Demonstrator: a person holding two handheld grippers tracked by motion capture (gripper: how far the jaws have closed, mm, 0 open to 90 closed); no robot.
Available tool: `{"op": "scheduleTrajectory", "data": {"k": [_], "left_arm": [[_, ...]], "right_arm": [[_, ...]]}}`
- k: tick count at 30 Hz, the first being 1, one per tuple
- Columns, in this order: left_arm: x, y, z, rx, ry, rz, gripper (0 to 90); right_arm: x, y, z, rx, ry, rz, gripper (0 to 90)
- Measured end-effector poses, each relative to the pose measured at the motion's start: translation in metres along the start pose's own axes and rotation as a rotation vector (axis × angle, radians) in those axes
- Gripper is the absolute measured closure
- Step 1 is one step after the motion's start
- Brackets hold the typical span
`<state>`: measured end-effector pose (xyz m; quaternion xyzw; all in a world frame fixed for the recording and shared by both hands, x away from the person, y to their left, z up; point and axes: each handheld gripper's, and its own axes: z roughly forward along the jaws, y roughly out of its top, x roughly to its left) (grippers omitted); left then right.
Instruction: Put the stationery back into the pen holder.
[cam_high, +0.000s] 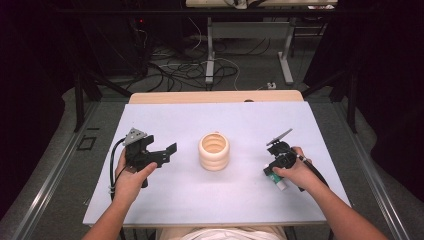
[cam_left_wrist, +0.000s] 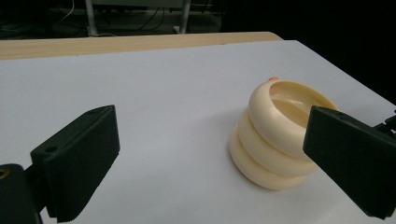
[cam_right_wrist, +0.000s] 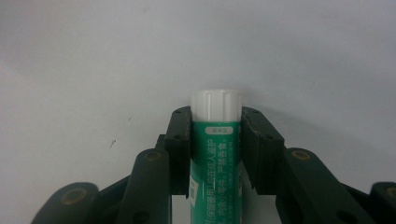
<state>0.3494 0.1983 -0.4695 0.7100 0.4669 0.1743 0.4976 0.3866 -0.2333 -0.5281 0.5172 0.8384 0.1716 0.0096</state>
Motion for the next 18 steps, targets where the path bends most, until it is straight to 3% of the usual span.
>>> {"op": "scheduleTrajectory", "data": {"k": [11, 15, 18], "left_arm": [[-0.003, 0.001, 0.0, -0.008, -0.01, 0.018, 3.6], [-0.007, 0.002, -0.001, -0.013, -0.009, 0.054, 3.6], [-0.011, 0.003, -0.001, -0.015, -0.013, 0.094, 3.6]], "right_arm": [[0.003, 0.007, -0.01, 0.006, 0.017, -0.008, 66.4], [0.004, 0.012, -0.018, 0.024, 0.011, -0.016, 66.4], [0.005, 0.015, -0.021, -0.006, 0.018, -0.013, 66.4]]}}
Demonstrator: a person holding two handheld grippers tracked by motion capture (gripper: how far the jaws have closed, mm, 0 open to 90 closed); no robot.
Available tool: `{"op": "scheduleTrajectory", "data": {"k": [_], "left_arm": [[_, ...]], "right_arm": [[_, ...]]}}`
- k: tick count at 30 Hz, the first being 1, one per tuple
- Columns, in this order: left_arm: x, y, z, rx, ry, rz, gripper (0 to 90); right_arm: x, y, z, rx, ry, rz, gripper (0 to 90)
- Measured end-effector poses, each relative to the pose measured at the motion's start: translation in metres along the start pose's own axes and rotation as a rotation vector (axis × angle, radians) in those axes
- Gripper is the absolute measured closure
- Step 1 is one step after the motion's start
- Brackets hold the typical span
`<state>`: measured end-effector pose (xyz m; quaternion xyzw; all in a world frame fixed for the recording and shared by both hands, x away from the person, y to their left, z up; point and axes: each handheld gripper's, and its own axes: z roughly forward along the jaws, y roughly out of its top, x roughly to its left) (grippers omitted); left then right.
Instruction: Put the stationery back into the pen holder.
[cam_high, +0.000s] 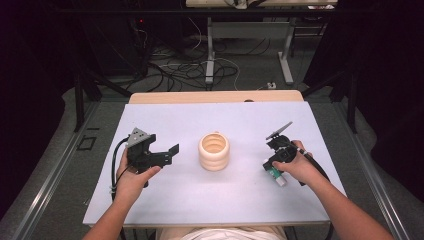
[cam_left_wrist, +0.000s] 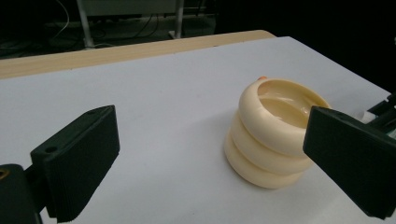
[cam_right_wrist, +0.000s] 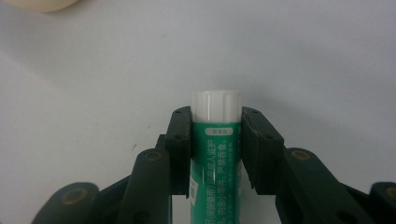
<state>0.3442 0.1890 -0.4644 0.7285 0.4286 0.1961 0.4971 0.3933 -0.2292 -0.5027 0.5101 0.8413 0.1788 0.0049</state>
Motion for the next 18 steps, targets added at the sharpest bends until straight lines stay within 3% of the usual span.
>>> {"op": "scheduleTrajectory", "data": {"k": [6, 7, 8, 9, 10, 11, 14, 15, 18], "left_arm": [[-0.007, 0.0, 0.002, 0.002, 0.002, 0.049, 6.4], [-0.007, 0.0, 0.001, 0.008, 0.003, 0.062, 7.3], [-0.008, 0.0, 0.001, 0.007, 0.004, 0.067, 8.0], [-0.008, 0.0, 0.001, 0.006, 0.005, 0.068, 8.4], [-0.009, 0.0, 0.001, 0.005, 0.006, 0.072, 8.7], [-0.009, 0.0, 0.001, 0.005, 0.007, 0.074, 9.0], [-0.01, -0.001, 0.002, 0.009, 0.009, 0.088, 10.5], [-0.01, -0.001, 0.002, 0.01, 0.011, 0.095, 10.7], [-0.012, -0.001, 0.002, 0.01, 0.012, 0.106, 11.5]], "right_arm": [[0.005, 0.01, -0.011, -0.013, 0.01, -0.006, 66.4], [0.006, 0.012, -0.016, 0.021, -0.008, -0.019, 66.4], [0.007, 0.015, -0.018, 0.018, 0.0, -0.019, 66.4], [0.008, 0.016, -0.019, -0.001, 0.001, -0.022, 66.4], [0.01, 0.017, -0.018, -0.06, 0.03, -0.017, 66.4], [0.011, 0.021, -0.024, 0.002, 0.005, -0.032, 66.4], [0.017, 0.028, -0.028, -0.016, 0.005, -0.048, 66.4], [0.019, 0.031, -0.032, 0.007, 0.009, -0.047, 66.4], [0.025, 0.039, -0.037, 0.005, 0.008, -0.058, 66.4]]}}
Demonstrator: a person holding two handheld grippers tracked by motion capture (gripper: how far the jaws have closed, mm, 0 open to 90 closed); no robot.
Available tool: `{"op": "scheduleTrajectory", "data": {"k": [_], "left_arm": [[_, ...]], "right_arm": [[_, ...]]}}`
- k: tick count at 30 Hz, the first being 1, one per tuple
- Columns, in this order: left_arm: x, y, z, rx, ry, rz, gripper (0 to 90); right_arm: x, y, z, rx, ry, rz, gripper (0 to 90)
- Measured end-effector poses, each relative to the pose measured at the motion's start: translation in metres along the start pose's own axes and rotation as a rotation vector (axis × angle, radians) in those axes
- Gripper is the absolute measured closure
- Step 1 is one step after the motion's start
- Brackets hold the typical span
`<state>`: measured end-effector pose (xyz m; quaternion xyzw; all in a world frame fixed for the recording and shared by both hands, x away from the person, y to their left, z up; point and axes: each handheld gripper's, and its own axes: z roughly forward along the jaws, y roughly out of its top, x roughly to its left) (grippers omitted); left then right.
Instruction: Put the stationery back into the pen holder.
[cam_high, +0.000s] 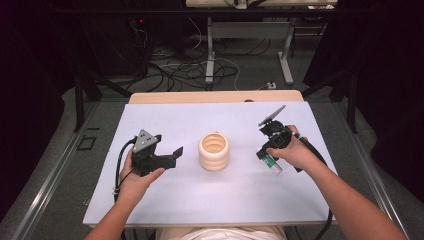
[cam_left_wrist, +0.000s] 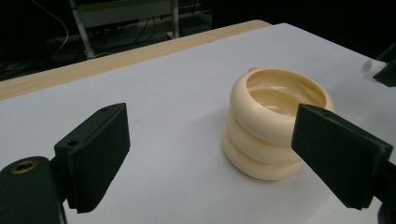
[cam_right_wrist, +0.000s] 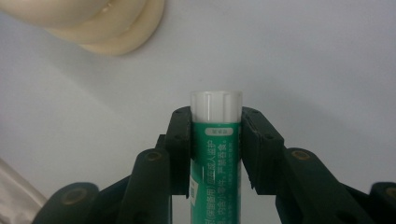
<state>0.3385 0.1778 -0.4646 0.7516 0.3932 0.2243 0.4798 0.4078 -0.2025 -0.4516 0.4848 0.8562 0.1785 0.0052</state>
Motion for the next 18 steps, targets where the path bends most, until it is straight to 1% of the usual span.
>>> {"op": "scheduleTrajectory", "data": {"k": [1, 2, 4, 5, 6, 7, 9, 10, 11, 12, 13, 14, 15, 16, 17, 18], "left_arm": [[-0.001, 0.0, 0.0, 0.0, 0.0, 0.005, 11.7], [-0.001, 0.0, 0.0, -0.001, -0.001, 0.009, 11.9], [-0.003, 0.0, 0.001, -0.001, -0.003, 0.017, 12.4], [-0.003, 0.0, 0.001, 0.0, -0.004, 0.021, 12.7], [-0.004, 0.0, 0.001, 0.001, -0.005, 0.022, 12.9], [-0.004, -0.001, 0.001, 0.001, -0.006, 0.028, 13.2], [-0.006, -0.001, 0.002, 0.001, -0.006, 0.036, 13.8], [-0.006, -0.001, 0.002, 0.004, -0.005, 0.043, 14.0], [-0.007, -0.001, 0.002, 0.002, -0.005, 0.046, 14.1], [-0.007, -0.001, 0.003, 0.005, -0.007, 0.048, 14.2], [-0.008, -0.001, 0.003, 0.008, -0.006, 0.056, 14.2], [-0.008, -0.001, 0.003, 0.007, -0.005, 0.06, 14.2], [-0.009, -0.001, 0.003, 0.008, -0.005, 0.065, 14.2], [-0.009, -0.002, 0.003, 0.008, -0.005, 0.067, 14.2], [-0.01, -0.002, 0.003, 0.009, -0.005, 0.069, 14.3], [-0.011, -0.002, 0.004, 0.008, -0.004, 0.071, 14.4]], "right_arm": [[0.002, 0.003, -0.002, 0.009, -0.001, 0.004, 66.4], [0.003, 0.005, -0.003, -0.002, 0.003, -0.002, 66.4], [0.007, 0.011, -0.005, 0.007, 0.002, -0.003, 66.4], [0.007, 0.014, -0.006, 0.006, -0.002, -0.016, 66.4], [0.01, 0.015, -0.005, -0.019, 0.003, -0.006, 66.4], [0.01, 0.018, -0.006, -0.019, 0.011, -0.011, 66.4], [0.011, 0.024, -0.01, 0.018, 0.001, -0.016, 66.4], [0.012, 0.026, -0.008, -0.023, 0.011, -0.01, 66.4], [0.013, 0.029, -0.01, 0.003, 0.006, -0.01, 66.4], [0.013, 0.032, -0.011, 0.002, 0.009, -0.005, 66.4], [0.015, 0.035, -0.011, 0.006, 0.013, 0.011, 66.4], [0.014, 0.038, -0.013, 0.018, 0.014, -0.001, 66.4], [0.016, 0.039, -0.008, -0.063, 0.038, 0.015, 66.4], [0.016, 0.044, -0.013, 0.009, 0.013, 0.0, 66.4], [0.017, 0.046, -0.013, 0.009, 0.016, 0.002, 66.4], [0.018, 0.049, -0.012, -0.012, 0.012, -0.006, 66.4]]}}
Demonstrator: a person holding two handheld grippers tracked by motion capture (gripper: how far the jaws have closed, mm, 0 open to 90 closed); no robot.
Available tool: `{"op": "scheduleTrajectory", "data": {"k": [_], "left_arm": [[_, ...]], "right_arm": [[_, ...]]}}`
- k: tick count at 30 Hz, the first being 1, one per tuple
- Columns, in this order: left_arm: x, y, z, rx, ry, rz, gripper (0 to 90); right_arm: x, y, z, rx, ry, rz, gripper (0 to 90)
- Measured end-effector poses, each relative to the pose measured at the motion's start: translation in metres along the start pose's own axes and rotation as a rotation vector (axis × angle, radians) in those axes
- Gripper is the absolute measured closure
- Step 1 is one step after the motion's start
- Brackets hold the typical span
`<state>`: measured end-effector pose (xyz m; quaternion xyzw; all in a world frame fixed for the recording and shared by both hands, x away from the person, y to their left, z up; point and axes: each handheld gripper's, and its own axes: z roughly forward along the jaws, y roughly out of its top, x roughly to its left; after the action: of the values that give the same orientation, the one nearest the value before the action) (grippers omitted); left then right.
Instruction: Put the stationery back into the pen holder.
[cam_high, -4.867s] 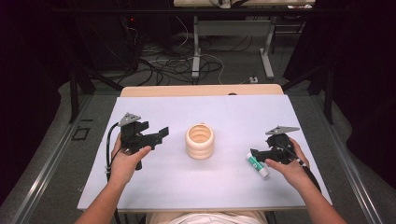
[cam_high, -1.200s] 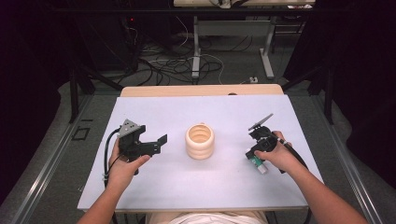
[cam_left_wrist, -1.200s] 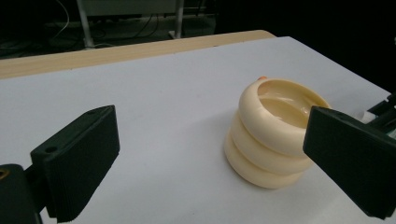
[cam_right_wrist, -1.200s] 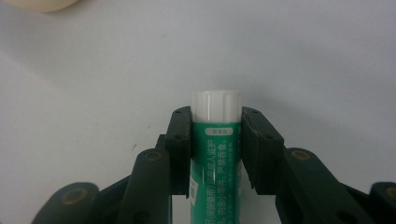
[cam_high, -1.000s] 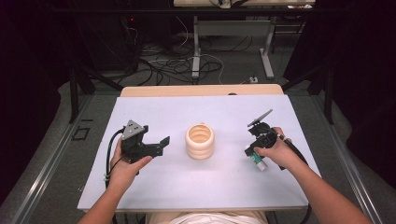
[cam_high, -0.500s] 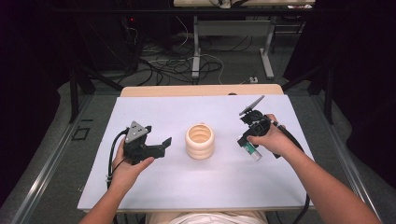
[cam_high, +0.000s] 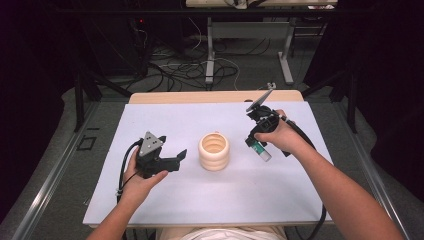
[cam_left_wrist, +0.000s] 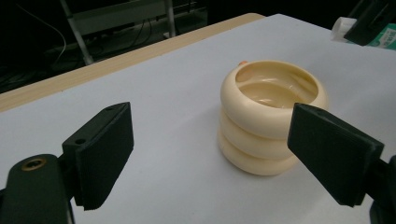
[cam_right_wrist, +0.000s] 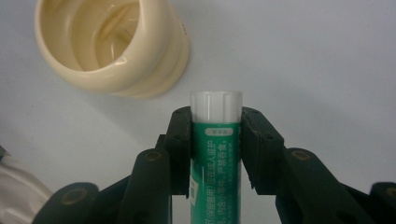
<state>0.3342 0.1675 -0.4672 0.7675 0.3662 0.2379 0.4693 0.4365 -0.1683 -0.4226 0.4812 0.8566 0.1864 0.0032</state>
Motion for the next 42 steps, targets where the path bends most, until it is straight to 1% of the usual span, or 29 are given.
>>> {"op": "scheduleTrajectory", "data": {"k": [1, 2, 3, 4, 5, 6, 7, 8, 12, 13, 14, 15, 16, 17, 19, 20, 22, 23, 24, 25, 26, 27, 28, 29, 31, 32, 35, 38, 42], "left_arm": [[0.0, 0.0, 0.0, 0.002, -0.004, 0.006, 14.5], [-0.001, 0.0, 0.0, 0.001, 0.001, 0.012, 14.5], [-0.001, 0.0, 0.0, 0.0, 0.001, 0.014, 14.5], [-0.002, 0.0, 0.0, 0.002, 0.0, 0.017, 14.6], [-0.002, 0.0, 0.001, 0.002, -0.001, 0.016, 14.6], [-0.003, 0.0, 0.001, 0.003, -0.004, 0.019, 14.7], [-0.004, 0.0, 0.001, 0.002, -0.002, 0.023, 14.7], [-0.004, 0.0, 0.001, 0.0, -0.001, 0.028, 14.7], [-0.007, 0.0, 0.002, 0.006, -0.004, 0.046, 15.0], [-0.008, 0.0, 0.003, 0.001, 0.004, 0.051, 15.0], [-0.008, 0.0, 0.003, 0.005, -0.002, 0.054, 15.1], [-0.01, 0.0, 0.003, 0.003, 0.0, 0.059, 15.2], [-0.01, 0.001, 0.003, 0.008, -0.006, 0.075, 15.4], [-0.012, 0.001, 0.003, 0.006, -0.003, 0.078, 15.5], [-0.014, 0.002, 0.003, 0.002, -0.003, 0.097, 15.7], [-0.016, 0.002, 0.004, 0.0, 0.001, 0.111, 15.8], [-0.02, 0.003, 0.004, 0.0, 0.006, 0.145, 16.0], [-0.023, 0.003, 0.005, -0.004, 0.001, 0.146, 16.3], [-0.025, 0.004, 0.005, -0.002, 0.002, 0.173, 16.6], [-0.028, 0.005, 0.005, -0.003, 0.003, 0.189, 16.6], [-0.031, 0.005, 0.006, -0.001, 0.01, 0.215, 16.9], [-0.034, 0.006, 0.006, -0.004, 0.014, 0.238, 17.4], [-0.037, 0.006, 0.006, 0.002, 0.014, 0.254, 17.6], [-0.04, 0.007, 0.007, -0.001, 0.014, 0.277, 18.0], [-0.046, 0.008, 0.009, -0.008, 0.019, 0.318, 18.9], [-0.049, 0.009, 0.009, -0.001, 0.021, 0.338, 19.7], [-0.057, 0.011, 0.011, -0.009, 0.022, 0.398, 22.5], [-0.065, 0.013, 0.012, -0.013, 0.036, 0.463, 24.1], [-0.075, 0.016, 0.014, -0.017, 0.043, 0.521, 25.2]], "right_arm": [[0.002, 0.003, -0.001, 0.02, 0.0, 0.002, 66.4], [0.003, 0.005, -0.001, 0.014, 0.004, 0.01, 66.3], [0.004, 0.007, 0.001, -0.011, 0.014, 0.01, 66.3], [0.005, 0.011, -0.002, 0.029, 0.002, -0.006, 66.3], [0.006, 0.013, 0.001, -0.009, 0.014, 0.0, 66.3], [0.008, 0.016, 0.001, 0.005, 0.01, 0.006, 66.4], [0.009, 0.019, 0.0, 0.029, 0.005, -0.007, 66.3], [0.01, 0.021, 0.003, 0.0, 0.013, -0.005, 66.4], [0.016, 0.03, 0.005, 0.01, 0.021, -0.002, 66.3], [0.017, 0.032, 0.006, 0.003, 0.021, -0.011, 66.3], [0.019, 0.036, 0.003, 0.053, 0.011, -0.011, 66.4], [0.021, 0.036, 0.007, 0.008, 0.017, -0.015, 66.3], [0.022, 0.038, 0.007, 0.005, 0.02, -0.019, 66.3], [0.025, 0.04, 0.007, 0.005, 0.022, -0.007, 66.3], [0.028, 0.044, 0.008, -0.008, 0.029, -0.022, 66.4], [0.03, 0.046, 0.007, 0.011, 0.033, -0.018, 66.3], [0.034, 0.049, 0.007, 0.001, 0.032, -0.034, 66.4], [0.036, 0.052, 0.006, 0.03, 0.027, -0.041, 66.3], [0.039, 0.052, 0.009, -0.024, 0.047, -0.038, 66.3], [0.041, 0.056, 0.003, 0.082, 0.025, -0.056, 66.3], [0.044, 0.058, 0.003, 0.09, 0.025, -0.056, 66.4], [0.046, 0.054, 0.013, -0.079, 0.06, -0.035, 66.3], [0.049, 0.055, 0.013, -0.068, 0.065, -0.038, 66.3], [0.05, 0.059, 0.008, 0.013, 0.049, -0.06, 66.3], [0.053, 0.061, 0.007, 0.013, 0.056, -0.075, 66.3], [0.055, 0.061, 0.007, 0.014, 0.058, -0.082, 66.3], [0.06, 0.063, 0.007, 0.016, 0.06, -0.086, 66.3], [0.063, 0.065, 0.006, 0.008, 0.066, -0.098, 66.3], [0.066, 0.066, 0.005, 0.017, 0.063, -0.11, 66.4]]}}
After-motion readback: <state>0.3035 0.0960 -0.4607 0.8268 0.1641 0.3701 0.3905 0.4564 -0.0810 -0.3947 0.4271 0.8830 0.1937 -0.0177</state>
